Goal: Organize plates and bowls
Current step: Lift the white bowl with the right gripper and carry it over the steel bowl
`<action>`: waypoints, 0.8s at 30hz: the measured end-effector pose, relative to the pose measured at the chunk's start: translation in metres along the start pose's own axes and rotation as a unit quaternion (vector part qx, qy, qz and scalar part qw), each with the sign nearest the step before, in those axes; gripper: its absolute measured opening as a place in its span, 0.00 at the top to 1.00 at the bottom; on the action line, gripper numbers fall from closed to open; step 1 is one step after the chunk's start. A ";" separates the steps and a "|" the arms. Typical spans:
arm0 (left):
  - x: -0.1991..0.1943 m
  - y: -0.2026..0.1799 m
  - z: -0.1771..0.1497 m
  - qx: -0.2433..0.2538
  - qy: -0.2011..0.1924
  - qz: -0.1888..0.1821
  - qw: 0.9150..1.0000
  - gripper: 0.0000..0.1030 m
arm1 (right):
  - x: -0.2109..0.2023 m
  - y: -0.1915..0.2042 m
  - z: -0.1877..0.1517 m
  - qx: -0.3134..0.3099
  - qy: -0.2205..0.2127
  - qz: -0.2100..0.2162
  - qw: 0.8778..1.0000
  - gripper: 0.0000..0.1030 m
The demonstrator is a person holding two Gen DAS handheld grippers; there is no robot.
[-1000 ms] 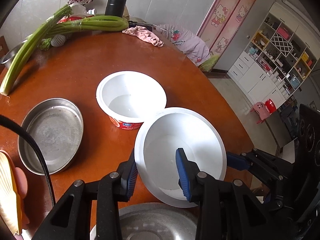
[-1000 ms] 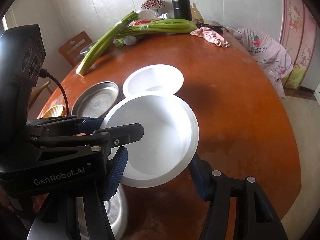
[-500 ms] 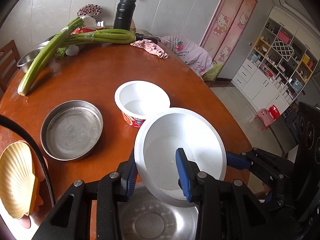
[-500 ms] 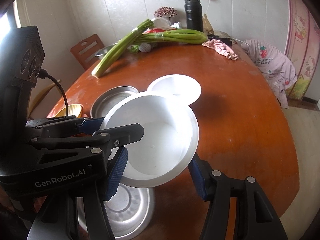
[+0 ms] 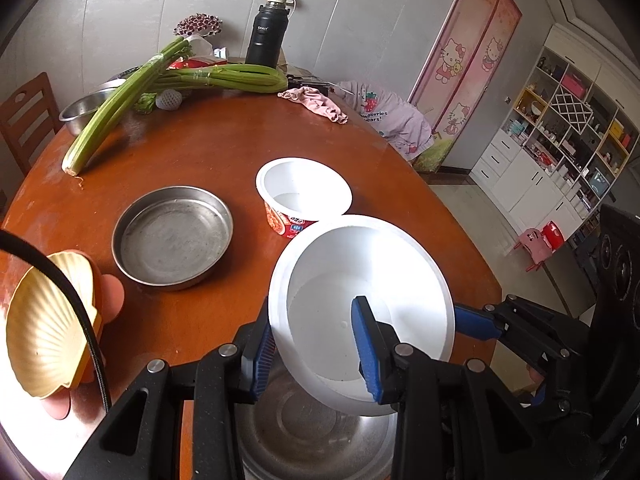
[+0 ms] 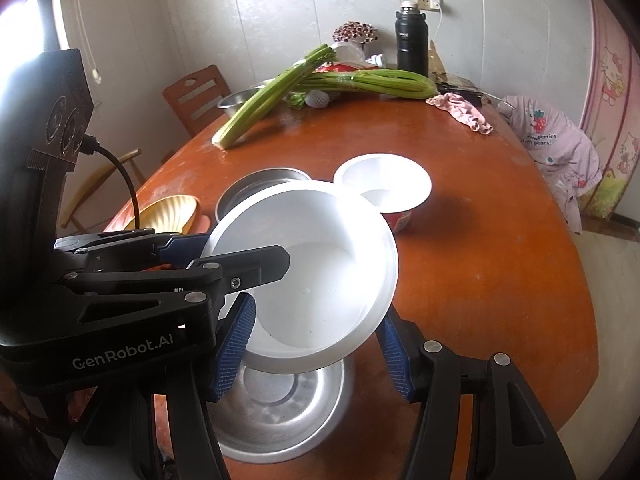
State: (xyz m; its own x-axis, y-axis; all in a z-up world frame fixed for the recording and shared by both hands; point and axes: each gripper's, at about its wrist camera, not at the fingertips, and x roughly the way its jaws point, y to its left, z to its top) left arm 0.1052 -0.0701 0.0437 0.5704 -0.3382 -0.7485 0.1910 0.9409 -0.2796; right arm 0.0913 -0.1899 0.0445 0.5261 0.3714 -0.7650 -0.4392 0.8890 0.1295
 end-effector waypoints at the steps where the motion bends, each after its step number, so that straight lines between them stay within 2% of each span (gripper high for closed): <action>1: -0.001 0.001 -0.002 -0.001 0.000 0.000 1.000 0.64 | 0.000 0.002 -0.001 -0.001 0.001 0.002 1.000 0.39; 15: -0.010 0.003 -0.022 -0.004 0.005 0.011 1.000 0.64 | -0.003 0.013 -0.019 -0.011 0.010 0.016 1.000 0.39; 24: -0.005 0.011 -0.036 -0.012 0.025 0.016 0.999 0.64 | 0.005 0.018 -0.028 -0.012 0.028 0.035 0.999 0.39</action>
State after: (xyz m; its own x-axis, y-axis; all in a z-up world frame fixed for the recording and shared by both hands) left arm 0.0758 -0.0590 0.0224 0.5347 -0.3084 -0.7868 0.1540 0.9510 -0.2681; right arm 0.0657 -0.1800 0.0251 0.4532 0.4156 -0.7886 -0.4912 0.8547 0.1681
